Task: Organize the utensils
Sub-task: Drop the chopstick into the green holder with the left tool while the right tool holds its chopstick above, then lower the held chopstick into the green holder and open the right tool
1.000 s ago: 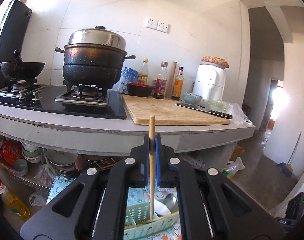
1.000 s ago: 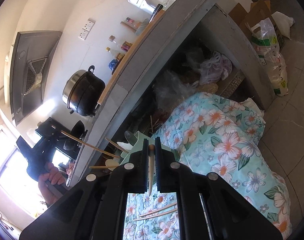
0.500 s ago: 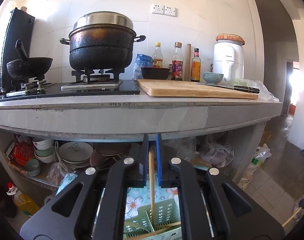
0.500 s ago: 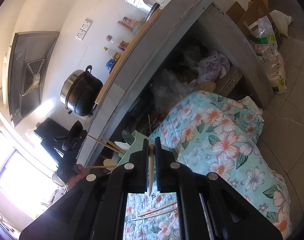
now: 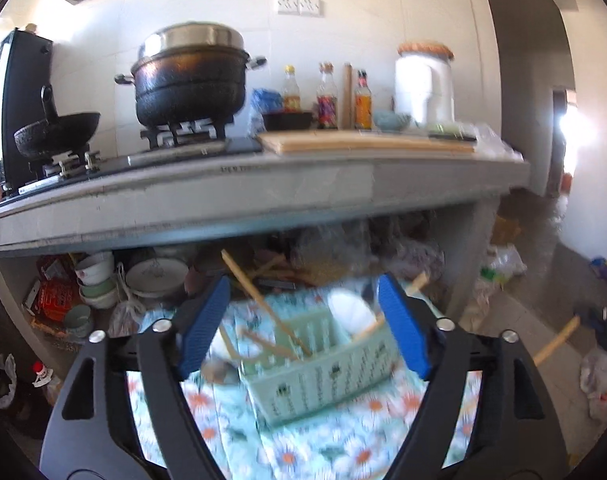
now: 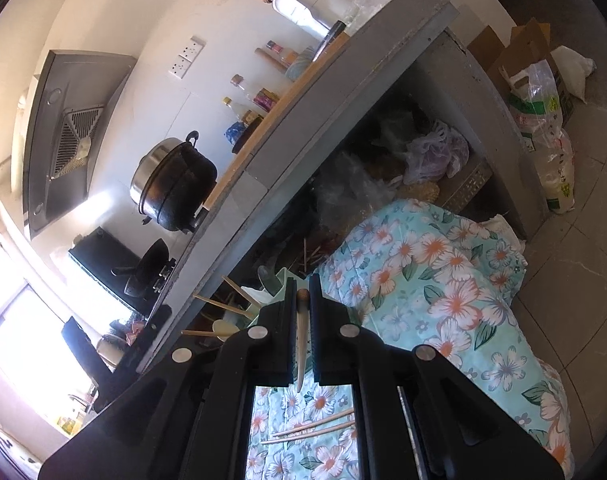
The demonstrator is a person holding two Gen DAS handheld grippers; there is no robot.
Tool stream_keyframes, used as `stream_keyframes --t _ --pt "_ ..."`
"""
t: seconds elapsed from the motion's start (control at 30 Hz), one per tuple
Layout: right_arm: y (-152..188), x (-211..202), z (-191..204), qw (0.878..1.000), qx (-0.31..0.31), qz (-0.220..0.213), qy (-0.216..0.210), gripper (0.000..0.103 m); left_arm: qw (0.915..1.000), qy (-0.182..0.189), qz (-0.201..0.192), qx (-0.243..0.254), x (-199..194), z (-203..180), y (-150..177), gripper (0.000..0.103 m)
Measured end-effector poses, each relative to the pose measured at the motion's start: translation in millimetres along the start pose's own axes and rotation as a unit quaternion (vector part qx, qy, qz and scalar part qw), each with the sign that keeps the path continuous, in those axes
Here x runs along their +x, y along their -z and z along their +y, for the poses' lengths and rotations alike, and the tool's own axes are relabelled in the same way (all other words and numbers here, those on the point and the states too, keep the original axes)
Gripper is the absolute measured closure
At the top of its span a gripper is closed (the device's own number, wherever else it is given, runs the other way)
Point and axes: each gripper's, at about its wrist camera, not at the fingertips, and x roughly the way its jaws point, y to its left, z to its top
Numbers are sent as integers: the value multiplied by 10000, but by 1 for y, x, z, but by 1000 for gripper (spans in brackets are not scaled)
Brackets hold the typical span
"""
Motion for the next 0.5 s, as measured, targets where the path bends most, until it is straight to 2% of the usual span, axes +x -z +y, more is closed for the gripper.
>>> stream_keyframes --t 0.1,0.23,0.37,0.5 --pt "-6 -4 17 9994 -321 -60 -82 97 9988 11 476 75 -4 -5 25 21" --pt "-17 -4 50 9956 -884 -119 -292 97 9923 -175 1223 94 1 -10 64 19" --pt "-32 5 90 9878 -1455 -103 -539 97 9844 -418 1706 -128 6 -3 97 18" --pt "-43 17 125 9800 -1856 -141 -703 97 9780 -717 1916 -417 6 15 114 17"
